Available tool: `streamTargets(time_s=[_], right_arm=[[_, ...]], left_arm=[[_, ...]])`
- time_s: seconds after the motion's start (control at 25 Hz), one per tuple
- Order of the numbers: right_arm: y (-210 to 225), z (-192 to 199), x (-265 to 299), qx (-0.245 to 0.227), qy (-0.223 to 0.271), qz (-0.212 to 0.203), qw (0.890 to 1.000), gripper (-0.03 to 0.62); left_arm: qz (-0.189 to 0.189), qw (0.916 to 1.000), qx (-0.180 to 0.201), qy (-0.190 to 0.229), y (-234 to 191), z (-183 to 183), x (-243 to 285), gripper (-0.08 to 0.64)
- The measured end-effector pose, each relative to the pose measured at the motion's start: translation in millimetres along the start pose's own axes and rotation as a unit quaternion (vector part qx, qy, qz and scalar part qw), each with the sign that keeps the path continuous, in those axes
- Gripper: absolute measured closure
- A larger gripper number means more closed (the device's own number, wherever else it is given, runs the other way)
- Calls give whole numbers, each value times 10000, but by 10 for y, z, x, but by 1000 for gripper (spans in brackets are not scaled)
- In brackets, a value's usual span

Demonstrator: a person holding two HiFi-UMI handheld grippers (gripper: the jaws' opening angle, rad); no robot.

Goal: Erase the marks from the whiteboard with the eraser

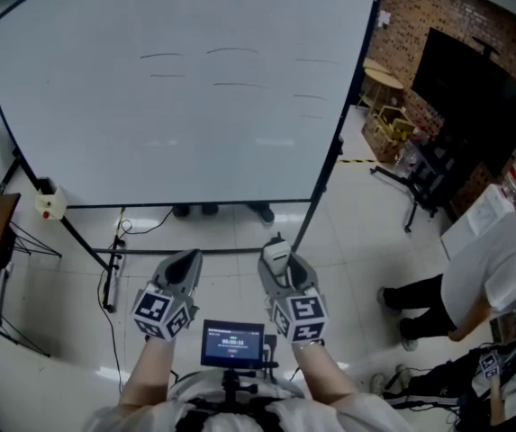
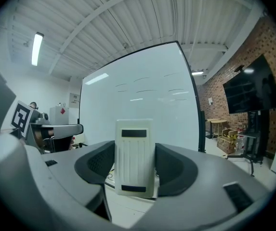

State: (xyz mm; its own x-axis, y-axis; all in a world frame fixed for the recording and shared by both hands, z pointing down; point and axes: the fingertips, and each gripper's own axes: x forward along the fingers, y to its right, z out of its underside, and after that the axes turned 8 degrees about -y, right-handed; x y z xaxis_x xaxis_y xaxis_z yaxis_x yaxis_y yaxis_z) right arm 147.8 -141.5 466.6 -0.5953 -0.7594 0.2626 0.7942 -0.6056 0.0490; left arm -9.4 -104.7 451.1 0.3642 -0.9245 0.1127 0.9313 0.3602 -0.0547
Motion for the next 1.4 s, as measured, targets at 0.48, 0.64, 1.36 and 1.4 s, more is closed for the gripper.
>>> streamTargets(time_s=[0.48, 0.64, 1.36, 1.4], right_arm=[[-154, -226, 193, -44, 105, 113, 9999, 324], [-257, -279, 229, -152, 130, 73, 9998, 324], [-429, -207, 261, -262, 30, -80, 9996, 325], [-431, -203, 262, -228, 31, -89, 9997, 325]], left_arm=[[74, 9997, 26, 228, -327, -228, -25, 555], [40, 9995, 20, 323, -415, -274, -59, 555], [34, 9995, 266, 172, -418, -276, -107, 555], [37, 9995, 276, 159, -421, -274, -107, 555]])
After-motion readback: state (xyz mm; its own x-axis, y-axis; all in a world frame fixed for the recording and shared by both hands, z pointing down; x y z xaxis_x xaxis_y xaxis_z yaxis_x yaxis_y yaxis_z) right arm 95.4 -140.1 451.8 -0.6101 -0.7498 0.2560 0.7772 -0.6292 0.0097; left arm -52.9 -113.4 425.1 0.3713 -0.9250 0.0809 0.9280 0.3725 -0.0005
